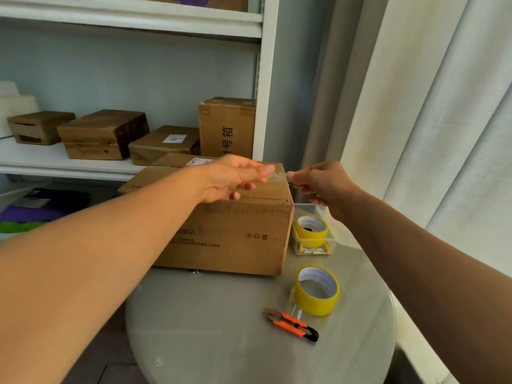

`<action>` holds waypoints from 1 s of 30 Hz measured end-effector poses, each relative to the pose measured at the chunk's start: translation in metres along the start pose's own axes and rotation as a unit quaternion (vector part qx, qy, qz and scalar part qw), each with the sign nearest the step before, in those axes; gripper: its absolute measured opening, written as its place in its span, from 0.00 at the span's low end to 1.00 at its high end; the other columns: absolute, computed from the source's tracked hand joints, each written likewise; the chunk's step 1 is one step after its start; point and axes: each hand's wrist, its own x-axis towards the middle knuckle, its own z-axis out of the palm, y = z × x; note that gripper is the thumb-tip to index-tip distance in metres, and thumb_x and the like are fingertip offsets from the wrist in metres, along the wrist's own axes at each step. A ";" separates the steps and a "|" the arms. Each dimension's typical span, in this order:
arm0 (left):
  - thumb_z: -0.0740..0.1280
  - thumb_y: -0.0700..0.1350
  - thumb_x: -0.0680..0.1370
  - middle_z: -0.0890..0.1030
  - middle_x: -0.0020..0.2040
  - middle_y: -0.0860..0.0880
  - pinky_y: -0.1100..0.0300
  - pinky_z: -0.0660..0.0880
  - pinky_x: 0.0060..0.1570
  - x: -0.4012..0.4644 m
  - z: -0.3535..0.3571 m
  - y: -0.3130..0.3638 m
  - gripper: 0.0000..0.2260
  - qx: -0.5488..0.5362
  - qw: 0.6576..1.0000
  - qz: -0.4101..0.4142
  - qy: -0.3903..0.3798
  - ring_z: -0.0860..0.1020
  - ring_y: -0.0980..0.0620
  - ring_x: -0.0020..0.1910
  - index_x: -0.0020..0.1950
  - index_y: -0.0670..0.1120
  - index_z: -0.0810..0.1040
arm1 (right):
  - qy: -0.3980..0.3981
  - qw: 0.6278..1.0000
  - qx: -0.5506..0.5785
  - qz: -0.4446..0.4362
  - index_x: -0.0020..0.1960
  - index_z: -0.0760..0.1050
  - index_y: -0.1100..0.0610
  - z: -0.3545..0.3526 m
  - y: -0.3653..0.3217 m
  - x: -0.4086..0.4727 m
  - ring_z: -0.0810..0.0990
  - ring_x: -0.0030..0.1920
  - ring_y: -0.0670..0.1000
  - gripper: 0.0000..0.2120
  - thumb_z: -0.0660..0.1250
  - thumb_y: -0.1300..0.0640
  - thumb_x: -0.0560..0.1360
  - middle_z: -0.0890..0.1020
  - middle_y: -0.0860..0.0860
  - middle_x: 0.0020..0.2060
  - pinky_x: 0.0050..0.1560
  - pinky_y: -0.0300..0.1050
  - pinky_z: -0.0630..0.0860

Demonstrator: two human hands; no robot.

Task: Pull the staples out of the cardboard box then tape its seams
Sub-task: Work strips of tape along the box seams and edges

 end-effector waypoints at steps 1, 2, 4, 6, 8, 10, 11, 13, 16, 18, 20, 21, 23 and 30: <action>0.70 0.51 0.72 0.81 0.52 0.50 0.66 0.66 0.32 -0.001 0.003 -0.001 0.17 0.000 1.000 0.003 -0.017 0.71 0.54 0.44 0.58 0.48 0.77 | -0.007 1.000 0.002 0.015 0.40 0.77 0.58 0.001 0.002 0.000 0.73 0.35 0.47 0.09 0.72 0.55 0.73 0.77 0.50 0.34 0.33 0.39 0.70; 0.71 0.50 0.72 0.81 0.50 0.50 0.66 0.66 0.30 0.000 0.006 -0.001 0.14 -0.001 1.000 0.005 -0.017 0.71 0.54 0.42 0.56 0.47 0.78 | -0.011 1.000 0.006 0.028 0.40 0.77 0.59 0.001 0.003 0.001 0.73 0.34 0.47 0.09 0.72 0.54 0.73 0.77 0.50 0.33 0.33 0.39 0.70; 0.72 0.45 0.72 0.81 0.46 0.49 0.68 0.66 0.25 0.006 0.008 -0.005 0.07 -0.007 1.000 0.004 0.015 0.71 0.55 0.38 0.49 0.47 0.79 | -0.015 0.998 0.017 0.055 0.40 0.78 0.60 0.004 0.007 0.003 0.73 0.33 0.47 0.10 0.72 0.54 0.73 0.77 0.50 0.32 0.33 0.39 0.70; 0.72 0.41 0.73 0.81 0.43 0.49 0.69 0.65 0.22 0.010 0.009 -0.008 0.03 0.000 0.999 0.002 0.037 0.71 0.56 0.35 0.45 0.46 0.79 | -0.019 0.997 0.021 0.072 0.39 0.78 0.60 0.007 0.010 0.005 0.73 0.33 0.47 0.10 0.72 0.54 0.73 0.77 0.51 0.32 0.34 0.40 0.70; 0.71 0.40 0.73 0.81 0.43 0.48 0.69 0.64 0.21 0.013 0.012 -0.009 0.03 0.016 0.999 -0.004 0.046 0.71 0.56 0.34 0.44 0.46 0.79 | -0.024 0.996 0.020 0.088 0.38 0.78 0.60 0.008 0.014 0.007 0.71 0.32 0.47 0.11 0.72 0.53 0.73 0.77 0.52 0.32 0.33 0.40 0.69; 0.71 0.38 0.73 0.81 0.44 0.47 0.69 0.63 0.20 0.016 0.016 -0.007 0.03 0.031 0.998 -0.012 0.057 0.71 0.57 0.34 0.43 0.46 0.79 | -0.028 0.994 0.020 0.108 0.38 0.77 0.60 0.010 0.016 0.010 0.69 0.30 0.47 0.12 0.72 0.53 0.73 0.75 0.52 0.31 0.32 0.39 0.69; 0.71 0.38 0.74 0.81 0.45 0.46 0.69 0.63 0.20 0.018 0.019 -0.007 0.03 0.039 0.997 -0.014 0.061 0.70 0.57 0.33 0.43 0.46 0.79 | -0.029 0.992 0.023 0.118 0.37 0.76 0.60 0.010 0.017 0.011 0.69 0.30 0.46 0.12 0.72 0.53 0.73 0.75 0.51 0.30 0.32 0.39 0.68; 0.69 0.36 0.74 0.80 0.46 0.45 0.69 0.61 0.20 0.021 0.024 -0.005 0.05 0.057 0.996 -0.012 0.066 0.69 0.57 0.32 0.43 0.45 0.79 | -0.035 0.990 0.025 0.135 0.36 0.75 0.60 0.009 0.020 0.012 0.67 0.29 0.46 0.12 0.72 0.54 0.74 0.74 0.51 0.29 0.31 0.38 0.67; 0.68 0.34 0.73 0.79 0.51 0.41 0.67 0.60 0.21 0.026 0.031 -0.004 0.07 0.102 0.993 -0.006 0.061 0.68 0.55 0.34 0.42 0.46 0.77 | -0.044 0.986 0.013 0.159 0.35 0.74 0.59 0.008 0.024 0.014 0.66 0.28 0.46 0.13 0.71 0.54 0.74 0.71 0.51 0.28 0.30 0.38 0.66; 0.69 0.33 0.73 0.79 0.55 0.39 0.65 0.60 0.22 0.030 0.034 -0.004 0.08 0.119 0.991 -0.007 0.054 0.68 0.54 0.35 0.42 0.46 0.75 | -0.046 0.984 0.010 0.173 0.34 0.73 0.59 0.007 0.028 0.016 0.65 0.28 0.46 0.14 0.70 0.54 0.74 0.69 0.51 0.27 0.30 0.38 0.66; 0.69 0.33 0.73 0.79 0.53 0.39 0.65 0.60 0.22 0.033 0.037 -0.004 0.08 0.126 0.991 -0.011 0.048 0.67 0.54 0.34 0.43 0.46 0.75 | -0.046 0.982 0.009 0.182 0.34 0.72 0.59 0.007 0.030 0.018 0.64 0.28 0.46 0.14 0.70 0.55 0.75 0.69 0.51 0.27 0.30 0.38 0.65; 0.69 0.34 0.73 0.78 0.50 0.40 0.65 0.60 0.23 0.034 0.038 -0.004 0.08 0.128 0.991 -0.012 0.045 0.67 0.54 0.34 0.43 0.46 0.75 | -0.046 0.982 0.009 0.185 0.34 0.72 0.59 0.007 0.031 0.018 0.64 0.28 0.46 0.14 0.69 0.55 0.75 0.68 0.52 0.28 0.30 0.38 0.65; 0.69 0.34 0.73 0.76 0.47 0.42 0.65 0.60 0.23 0.038 0.039 -0.005 0.08 0.133 0.990 -0.013 0.039 0.67 0.55 0.33 0.43 0.46 0.75 | -0.048 0.981 0.008 0.190 0.34 0.71 0.59 0.006 0.032 0.021 0.64 0.28 0.46 0.14 0.69 0.55 0.75 0.68 0.52 0.28 0.30 0.37 0.65; 0.69 0.34 0.73 0.74 0.42 0.44 0.65 0.59 0.23 0.044 0.037 -0.007 0.08 0.159 0.987 -0.018 0.034 0.66 0.55 0.32 0.41 0.46 0.73 | -0.050 0.981 -0.013 0.184 0.35 0.70 0.59 0.012 0.032 0.027 0.62 0.28 0.46 0.13 0.69 0.56 0.75 0.66 0.52 0.29 0.29 0.36 0.64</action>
